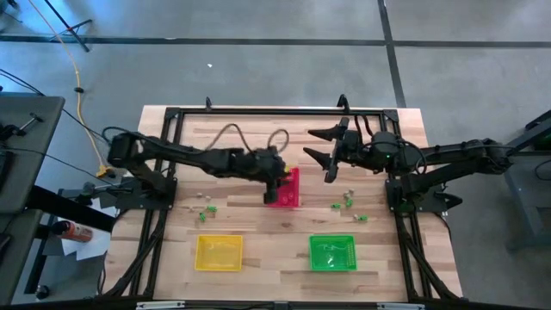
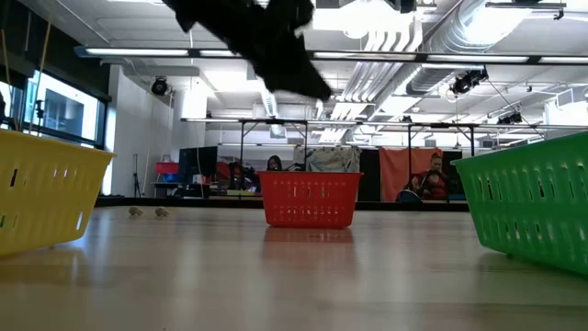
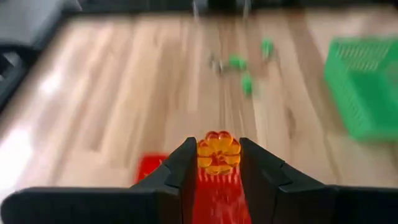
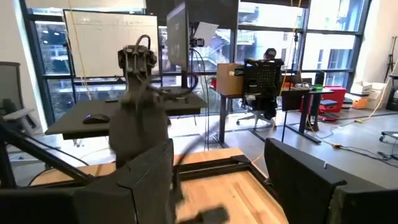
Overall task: Sort Halloween decoration
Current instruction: Put the orange pumpkin toy into the red bin, then put the green skeleton toy into the yellow bin
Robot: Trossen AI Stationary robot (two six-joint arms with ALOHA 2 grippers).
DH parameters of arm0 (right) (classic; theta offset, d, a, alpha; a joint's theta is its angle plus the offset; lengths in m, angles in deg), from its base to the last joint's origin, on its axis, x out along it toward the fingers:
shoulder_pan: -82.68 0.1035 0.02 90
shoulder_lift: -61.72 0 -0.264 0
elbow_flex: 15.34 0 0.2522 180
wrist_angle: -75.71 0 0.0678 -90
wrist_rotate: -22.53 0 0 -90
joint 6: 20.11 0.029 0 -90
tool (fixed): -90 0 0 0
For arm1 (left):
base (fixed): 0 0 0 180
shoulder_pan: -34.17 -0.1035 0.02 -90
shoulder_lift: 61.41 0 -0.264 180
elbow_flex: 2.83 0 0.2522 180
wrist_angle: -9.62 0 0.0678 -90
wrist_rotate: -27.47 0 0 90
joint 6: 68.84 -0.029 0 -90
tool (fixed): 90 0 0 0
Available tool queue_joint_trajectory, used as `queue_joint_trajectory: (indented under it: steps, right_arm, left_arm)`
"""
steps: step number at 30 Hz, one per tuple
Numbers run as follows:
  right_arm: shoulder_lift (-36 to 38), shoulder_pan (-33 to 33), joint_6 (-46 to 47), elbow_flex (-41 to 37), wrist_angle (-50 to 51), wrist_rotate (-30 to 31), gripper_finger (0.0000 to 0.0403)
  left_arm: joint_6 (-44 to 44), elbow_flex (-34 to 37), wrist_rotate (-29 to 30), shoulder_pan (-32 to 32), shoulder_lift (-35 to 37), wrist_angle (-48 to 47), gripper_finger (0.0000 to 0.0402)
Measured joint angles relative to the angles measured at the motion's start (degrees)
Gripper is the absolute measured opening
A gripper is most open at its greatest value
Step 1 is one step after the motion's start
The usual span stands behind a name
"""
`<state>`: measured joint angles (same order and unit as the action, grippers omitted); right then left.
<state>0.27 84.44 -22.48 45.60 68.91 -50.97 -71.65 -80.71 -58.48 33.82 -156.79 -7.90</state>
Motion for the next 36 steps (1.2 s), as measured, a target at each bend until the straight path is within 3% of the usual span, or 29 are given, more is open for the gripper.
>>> queue_joint_trajectory:
  steps: [8,13,20,31,36]
  right_arm:
    - [0.00,0.00,2.38,0.00,3.48,-0.01,0.0248]
    - [0.00,0.00,2.40,0.00,3.66,0.00,0.0248]
    - [-0.02,0.00,3.91,0.00,4.67,-0.02,0.0248]
    - [-0.02,0.00,3.91,0.00,4.69,-0.11,0.0248]
    - [-0.02,0.00,3.91,0.00,4.55,-0.13,0.0248]
  left_arm:
    - [0.55,0.00,0.00,-0.06,-10.10,-0.58,0.0088]
    - [1.14,-0.04,0.87,-0.12,-12.23,-0.53,0.0088]
    - [1.11,0.00,1.11,-0.67,-12.25,-0.84,0.0096]
    - [3.17,0.00,1.11,-1.14,-9.70,-1.90,0.0186]
    - [2.69,0.00,1.12,-1.43,-3.39,-7.72,0.0209]
